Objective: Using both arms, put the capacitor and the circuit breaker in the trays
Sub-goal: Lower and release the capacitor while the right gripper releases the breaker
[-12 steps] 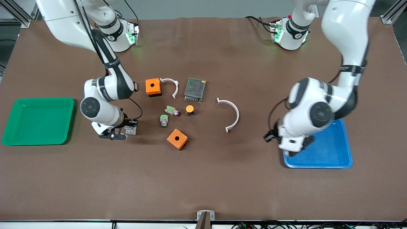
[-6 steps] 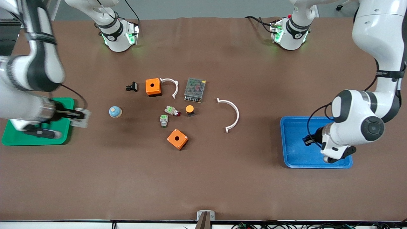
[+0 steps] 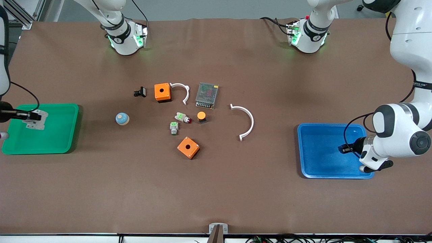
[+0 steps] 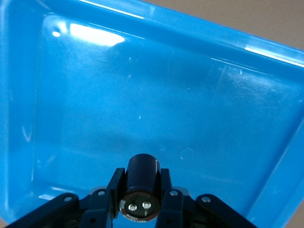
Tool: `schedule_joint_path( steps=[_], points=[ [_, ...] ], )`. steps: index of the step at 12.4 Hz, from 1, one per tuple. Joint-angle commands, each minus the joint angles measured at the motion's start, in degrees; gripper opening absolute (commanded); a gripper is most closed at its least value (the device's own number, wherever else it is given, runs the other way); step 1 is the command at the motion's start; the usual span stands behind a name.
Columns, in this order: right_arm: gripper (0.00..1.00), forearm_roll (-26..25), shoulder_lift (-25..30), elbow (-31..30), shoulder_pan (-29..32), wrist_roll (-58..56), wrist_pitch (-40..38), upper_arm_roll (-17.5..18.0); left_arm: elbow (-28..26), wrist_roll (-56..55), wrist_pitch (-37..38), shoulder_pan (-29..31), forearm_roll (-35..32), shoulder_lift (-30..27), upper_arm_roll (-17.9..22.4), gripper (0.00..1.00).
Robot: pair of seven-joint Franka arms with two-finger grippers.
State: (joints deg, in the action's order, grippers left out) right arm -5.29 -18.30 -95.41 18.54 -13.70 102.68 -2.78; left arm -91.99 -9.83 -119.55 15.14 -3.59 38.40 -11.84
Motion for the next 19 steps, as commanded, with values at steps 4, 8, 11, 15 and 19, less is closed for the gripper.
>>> schedule_joint_path(
  steps=[4, 8, 11, 15, 19],
  points=[
    [0.16, -3.76, -11.03, 2.86, 8.52, -8.96, 12.60, 1.37, -0.12, 2.88, -3.32, 0.50, -5.63, 2.55, -0.64, 0.01],
    [0.16, -3.76, -17.46, 3.74, 10.28, -10.54, 19.48, 1.46, 0.23, 10.07, -3.32, 1.90, -5.72, 2.99, -0.64, 0.07],
    [0.16, -2.54, -18.70, 3.74, 11.60, -10.99, 19.75, 1.63, 0.23, 10.09, -3.32, 1.82, -5.98, 3.08, -0.64, 0.99],
    [0.18, -0.59, -19.93, 3.65, 11.96, -12.58, 19.75, 1.64, 0.58, 10.26, 0.18, 1.65, -5.90, -0.94, -1.34, 1.00],
    [0.23, -0.15, -20.28, 3.48, 11.96, -12.75, 19.75, 1.63, 5.75, 9.56, 12.65, 1.29, -5.54, -11.65, -5.73, 1.00]
  ],
)
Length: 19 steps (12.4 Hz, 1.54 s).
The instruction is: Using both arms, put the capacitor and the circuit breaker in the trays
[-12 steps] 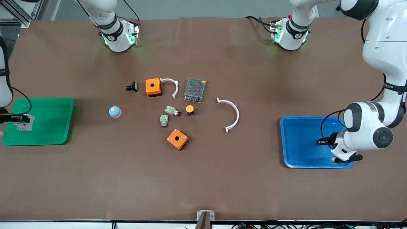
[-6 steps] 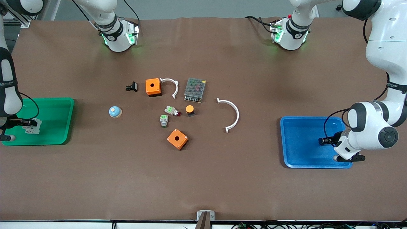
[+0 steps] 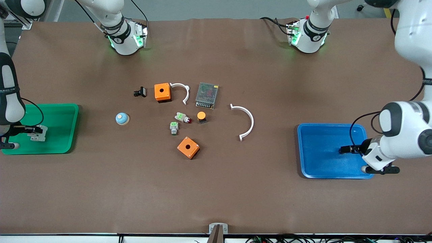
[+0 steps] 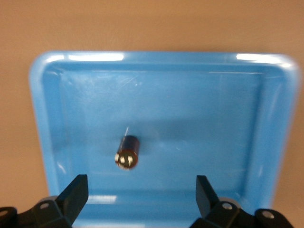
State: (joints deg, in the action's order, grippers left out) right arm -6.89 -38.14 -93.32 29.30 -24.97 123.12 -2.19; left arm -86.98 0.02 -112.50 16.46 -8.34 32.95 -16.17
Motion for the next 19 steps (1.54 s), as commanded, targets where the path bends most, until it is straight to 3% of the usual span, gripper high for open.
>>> schedule_joint_path(
  steps=[1, 2, 3, 5, 8, 10, 13, 14, 16, 19],
  points=[
    [0.43, 1.35, -0.27, 1.38, 1.11, -1.48, -0.87, 1.05, 0.94, -0.71, 7.28, -0.03, -0.89, -9.36, -1.93, 1.00],
    [0.77, 1.35, -0.01, 1.47, 1.02, -1.48, -1.04, 1.05, 1.03, -0.98, 8.60, 0.06, -0.54, -12.79, -2.11, 1.00],
    [1.00, 1.35, 0.52, 1.56, 0.84, -1.31, -1.57, 1.05, 1.20, -1.07, 10.44, 0.06, -0.45, -15.60, -2.20, 1.00],
    [1.00, 1.18, 5.06, 1.73, -0.47, -1.13, -6.37, 1.22, 3.47, -1.07, 16.84, 0.06, -0.36, -19.83, -2.28, 1.00],
    [0.99, 1.26, 19.71, 2.18, -5.03, 3.93, -26.71, 1.31, 8.23, -0.98, 26.17, 0.06, -0.10, -22.56, -4.48, 1.00],
    [0.98, 1.35, 27.64, 1.48, -10.12, 11.57, -35.89, 1.31, 8.23, -0.90, 26.46, 0.06, 2.52, -25.20, -4.48, 1.00],
    [0.98, 4.68, 38.02, -3.69, -17.94, 21.16, -40.15, 1.31, 7.71, -0.46, 26.55, -0.90, 5.08, -29.06, -3.43, 1.00],
    [0.98, 5.56, 40.84, -5.98, -21.27, 24.93, -40.15, 1.31, 7.27, -0.89, 26.72, -3.52, 5.00, -29.43, -1.60, 1.00],
    [0.99, 6.01, 43.23, -7.41, -27.26, 31.27, -39.98, 1.31, 6.83, -1.07, 29.35, -11.94, 6.57, -30.57, 6.64, 1.00],
    [1.00, 10.22, 42.45, -3.47, -28.08, 31.65, -38.49, 1.05, 2.97, -1.33, 28.92, -20.65, 10.09, -33.38, 17.02, 1.00]
  ],
)
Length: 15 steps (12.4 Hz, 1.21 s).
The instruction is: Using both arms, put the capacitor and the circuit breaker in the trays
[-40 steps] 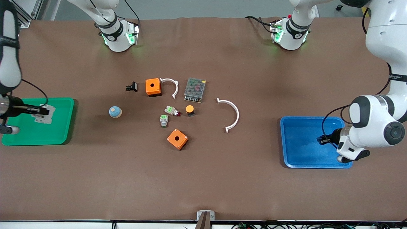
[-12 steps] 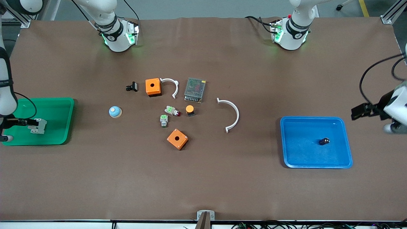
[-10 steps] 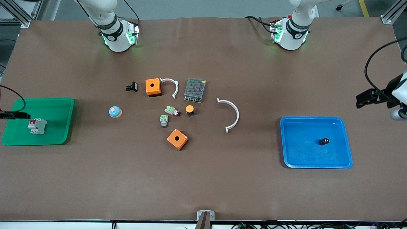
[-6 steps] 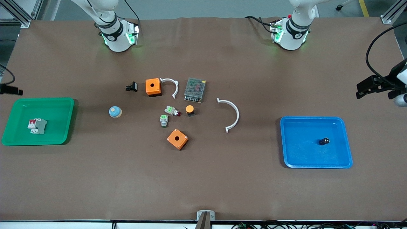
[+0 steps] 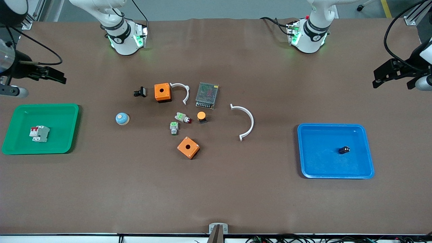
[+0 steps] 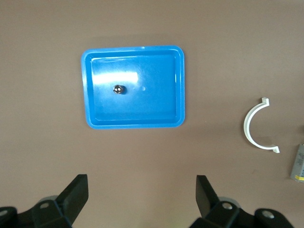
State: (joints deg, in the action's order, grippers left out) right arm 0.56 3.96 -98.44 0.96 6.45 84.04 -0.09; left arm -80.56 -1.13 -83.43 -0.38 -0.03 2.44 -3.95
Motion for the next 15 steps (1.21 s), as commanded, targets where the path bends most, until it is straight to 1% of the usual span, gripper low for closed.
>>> schedule_joint_path(
  steps=[1, 3, 5, 9, 10, 11, 12, 15],
  points=[
    [1.00, 2.87, -0.44, 3.68, 0.18, 0.22, 0.86, -1.05, -3.98, -0.44, -0.16, -4.97, 1.79, -3.31, 5.44, 1.00],
    [1.00, 2.43, -0.89, 5.54, 0.09, 0.14, 1.92, -1.05, -5.04, -1.68, -0.16, -4.72, 1.79, -3.84, 5.18, 1.00],
    [1.00, 2.78, -1.58, 6.51, 0.62, 0.31, 4.37, -1.14, -4.78, -1.68, -0.59, -4.55, 1.88, -3.32, 5.09, 1.00],
    [1.00, 2.52, -1.85, 7.74, 0.80, -0.21, 4.64, -1.32, -4.78, -1.68, -0.68, -4.46, 1.79, -3.14, 5.01, 1.00],
    [1.00, 2.52, -2.90, 8.26, 0.97, -0.13, 4.91, -1.40, -4.69, -1.68, -0.77, -4.46, 1.79, -3.23, 5.00, 1.00],
    [1.00, 2.34, -4.04, 10.70, 1.23, 0.31, 4.73, -1.41, -4.60, -1.59, -0.77, -4.63, 1.79, -3.32, 5.00, 1.00],
    [1.00, 2.77, -4.31, 11.77, 2.19, -0.12, 4.65, -1.32, -4.78, -1.59, -0.60, -4.63, 1.79, -3.49, 5.00, 1.00],
    [1.00, 2.52, -4.31, 12.31, 2.64, -0.30, 4.73, -1.32, -4.69, -1.50, -0.77, -4.89, 1.79, -2.88, 4.92, 1.00]
  ],
)
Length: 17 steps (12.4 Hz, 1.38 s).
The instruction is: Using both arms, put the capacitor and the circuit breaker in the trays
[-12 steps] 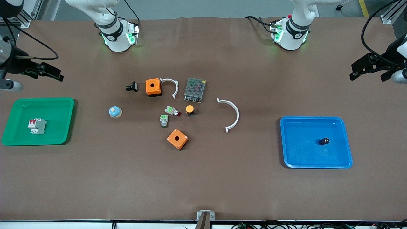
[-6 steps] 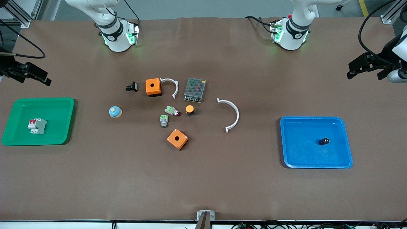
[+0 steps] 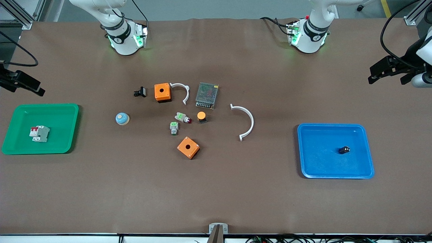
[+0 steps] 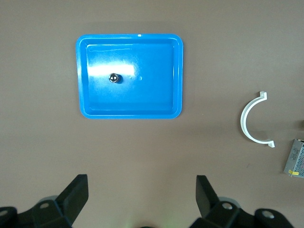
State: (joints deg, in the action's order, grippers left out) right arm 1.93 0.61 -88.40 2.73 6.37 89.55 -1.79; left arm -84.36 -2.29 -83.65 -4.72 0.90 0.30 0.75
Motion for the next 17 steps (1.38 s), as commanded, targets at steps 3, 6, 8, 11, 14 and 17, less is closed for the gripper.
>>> schedule_joint_path(
  steps=[3, 6, 8, 11, 14, 17],
  points=[
    [1.00, 1.06, -0.96, 2.27, 0.79, -0.22, -0.61, 0.39, -0.89, -0.26, -1.69, -0.73, 0.69, -0.30, 0.21, 1.00],
    [1.00, 0.88, -0.96, 2.36, 0.70, -0.31, -0.61, 0.39, -2.29, -0.53, -1.69, -0.82, 0.07, -0.91, -1.46, 1.00],
    [1.00, 0.88, -0.96, 2.36, 0.53, -0.31, -0.61, 0.47, -6.93, -0.61, -4.74, -0.73, 0.42, -4.14, -1.63, 1.00],
    [1.00, 0.71, -0.96, 2.36, 0.35, -0.31, -0.61, 0.47, -9.16, -0.61, -6.09, -0.91, 0.51, -5.40, -1.63, 1.00],
    [1.00, 0.62, -0.96, 3.06, 0.35, -0.31, -0.69, 0.47, -7.93, -0.70, -5.65, -1.00, 0.24, -5.48, -1.63, 1.00],
    [1.00, 0.62, -0.96, 3.33, 0.35, -0.31, -0.69, 0.47, -6.35, -2.81, -4.07, -0.47, -0.02, -5.31, -1.37, 1.00]
  ],
)
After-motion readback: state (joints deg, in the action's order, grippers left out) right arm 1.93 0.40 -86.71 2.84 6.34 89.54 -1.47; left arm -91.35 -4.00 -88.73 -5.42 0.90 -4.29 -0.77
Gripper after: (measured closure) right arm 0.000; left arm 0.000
